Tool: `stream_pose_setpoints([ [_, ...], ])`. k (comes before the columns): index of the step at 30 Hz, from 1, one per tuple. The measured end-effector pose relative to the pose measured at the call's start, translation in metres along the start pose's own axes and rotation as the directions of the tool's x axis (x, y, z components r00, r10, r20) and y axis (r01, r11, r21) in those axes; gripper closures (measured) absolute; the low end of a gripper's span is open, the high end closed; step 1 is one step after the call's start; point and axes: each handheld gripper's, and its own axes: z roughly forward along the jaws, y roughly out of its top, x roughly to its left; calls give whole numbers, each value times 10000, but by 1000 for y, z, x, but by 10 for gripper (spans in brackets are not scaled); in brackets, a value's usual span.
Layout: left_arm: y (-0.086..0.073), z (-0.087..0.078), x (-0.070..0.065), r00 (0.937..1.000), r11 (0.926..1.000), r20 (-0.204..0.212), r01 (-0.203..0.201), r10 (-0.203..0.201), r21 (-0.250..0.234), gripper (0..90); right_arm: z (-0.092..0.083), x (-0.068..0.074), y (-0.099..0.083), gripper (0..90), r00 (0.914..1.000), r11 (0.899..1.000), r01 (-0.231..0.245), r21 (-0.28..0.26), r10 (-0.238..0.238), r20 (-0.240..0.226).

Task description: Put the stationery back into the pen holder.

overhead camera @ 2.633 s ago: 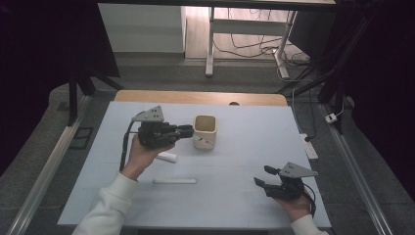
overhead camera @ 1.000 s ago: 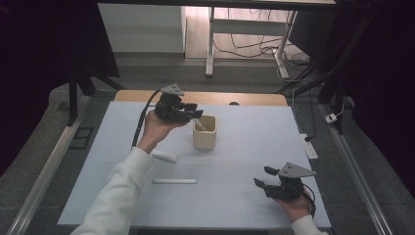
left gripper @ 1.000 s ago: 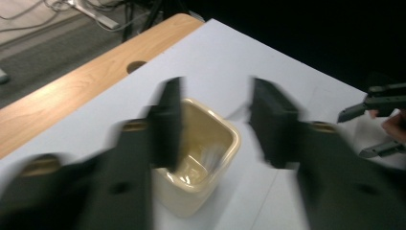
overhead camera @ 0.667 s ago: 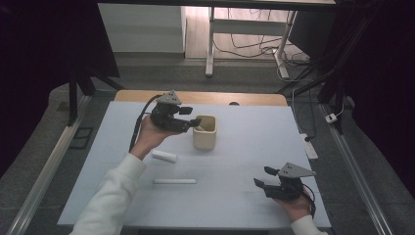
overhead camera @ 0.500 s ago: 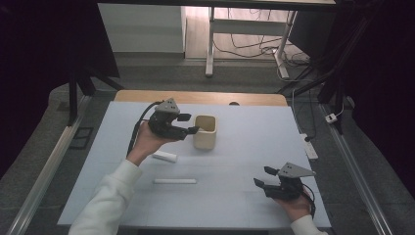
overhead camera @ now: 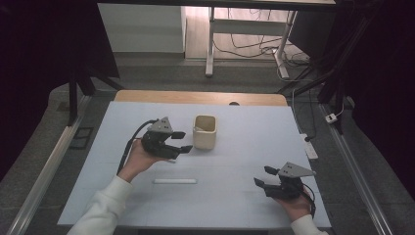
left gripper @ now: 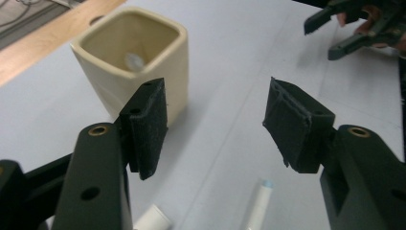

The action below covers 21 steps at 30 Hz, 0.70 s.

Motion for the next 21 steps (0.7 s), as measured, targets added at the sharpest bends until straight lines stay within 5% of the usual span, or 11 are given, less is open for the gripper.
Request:
stream_pose_setpoints([
  [21,-36,1,-1,9998,9942,203,61,-83,1070,405,2,0,-1,354,10000,9999,8,158,-8,11],
])
